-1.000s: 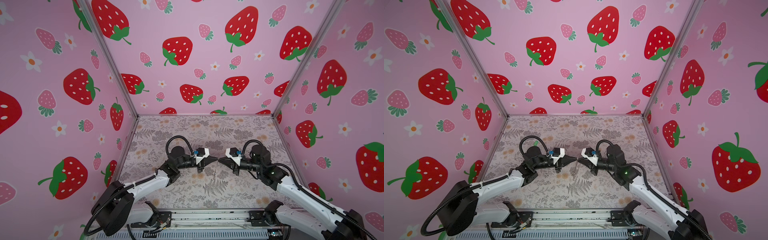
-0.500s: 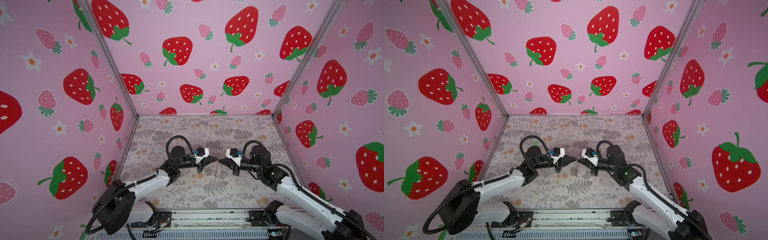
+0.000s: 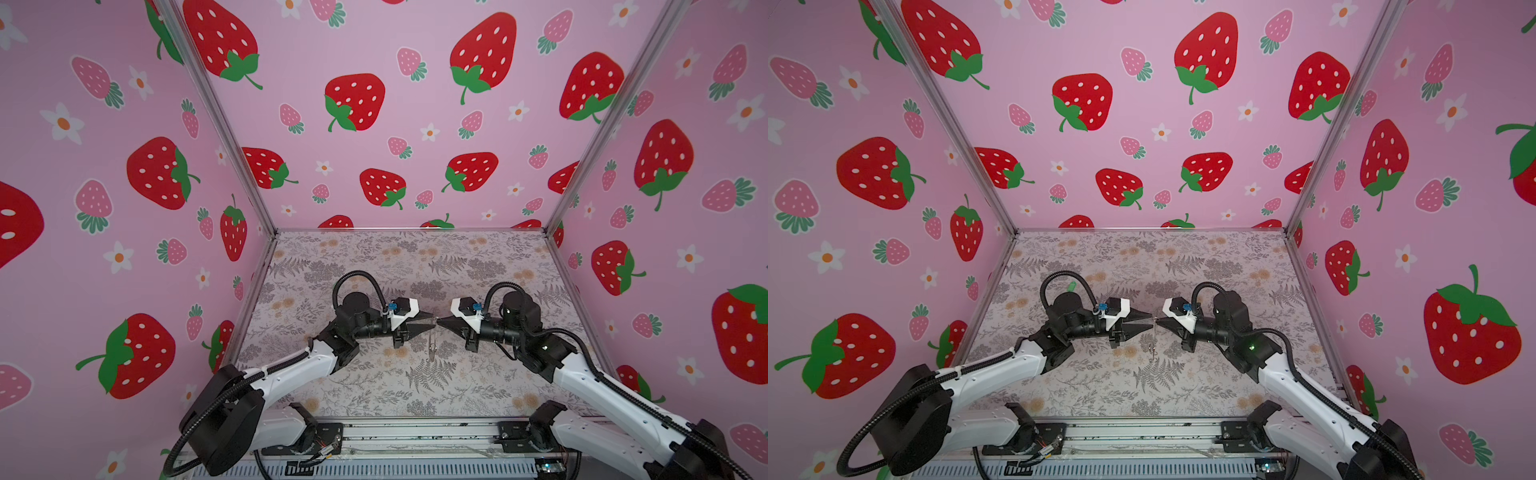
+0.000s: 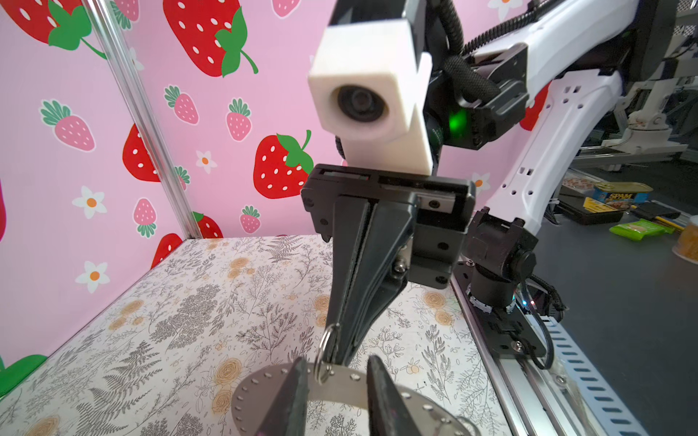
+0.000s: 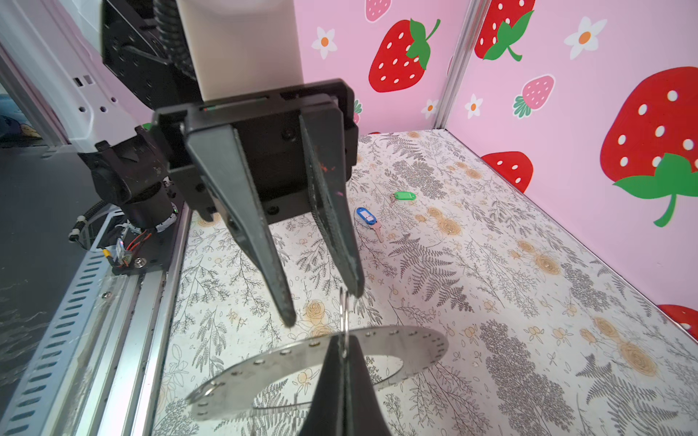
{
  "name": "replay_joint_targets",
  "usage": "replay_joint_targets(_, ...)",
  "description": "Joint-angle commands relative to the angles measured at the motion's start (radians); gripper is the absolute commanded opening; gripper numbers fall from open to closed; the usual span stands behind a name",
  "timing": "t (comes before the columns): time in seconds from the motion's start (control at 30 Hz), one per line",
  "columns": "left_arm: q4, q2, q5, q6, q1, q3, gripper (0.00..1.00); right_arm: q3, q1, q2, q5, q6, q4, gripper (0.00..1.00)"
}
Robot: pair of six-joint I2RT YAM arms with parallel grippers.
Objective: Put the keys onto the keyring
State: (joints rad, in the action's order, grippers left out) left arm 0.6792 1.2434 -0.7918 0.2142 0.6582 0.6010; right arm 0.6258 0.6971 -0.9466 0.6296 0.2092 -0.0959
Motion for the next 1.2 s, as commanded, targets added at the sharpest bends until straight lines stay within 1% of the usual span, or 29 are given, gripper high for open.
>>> replay_joint_targets(0.0,-0.127,-0.063,0.012,0.102,-0.012,0.039,0.31,-0.007,-0.002,0.023,-0.027,0.044,-0.004,0.01)
replay_joint_targets(0.17,-0.261,-0.12,0.079,0.237,-0.01,0.042,0.32,0.003,-0.002,0.01,-0.041,0.071,0.016,0.0)
replay_joint_targets(0.27,-0.334,-0.14,0.157,0.348,0.019,0.055,0.33,0.003,-0.001,0.012,-0.062,0.083,0.022,0.0)
replay_joint_targets(0.33,-0.352,-0.147,0.218,0.405,0.044,0.06,0.33,0.0,0.001,0.018,-0.083,0.101,0.028,0.0)
replay_joint_targets(0.47,-0.354,-0.134,0.259,0.421,0.055,0.065,0.33,-0.018,0.01,0.029,-0.139,0.151,0.019,0.0)
replay_joint_targets(0.5,-0.339,-0.133,0.262,0.415,0.056,0.059,0.33,-0.023,0.013,0.056,-0.152,0.17,0.018,0.0)
replay_joint_targets(0.57,-0.327,-0.13,0.277,0.386,0.055,0.057,0.33,-0.032,0.028,0.072,-0.195,0.204,0.015,0.0)
replay_joint_targets(0.7,-0.332,-0.121,0.345,0.257,0.054,0.076,0.33,-0.063,0.059,0.115,-0.249,0.28,-0.021,0.0)
replay_joint_targets(0.83,-0.379,-0.098,0.351,0.069,0.027,0.133,0.37,-0.098,0.086,0.147,-0.282,0.347,-0.057,0.0)
replay_joint_targets(0.9,-0.413,-0.081,0.317,-0.041,0.002,0.174,0.37,-0.115,0.094,0.158,-0.298,0.374,-0.079,0.0)
replay_joint_targets(1.0,-0.446,-0.052,0.235,-0.157,-0.04,0.213,0.37,-0.136,0.106,0.165,-0.329,0.405,-0.111,0.0)
replay_joint_targets(1.07,-0.477,-0.031,0.197,-0.195,-0.055,0.236,0.37,-0.153,0.12,0.168,-0.358,0.433,-0.138,0.0)
replay_joint_targets(1.17,-0.527,-0.002,0.162,-0.2,-0.058,0.266,0.38,-0.175,0.133,0.168,-0.394,0.467,-0.177,0.0)
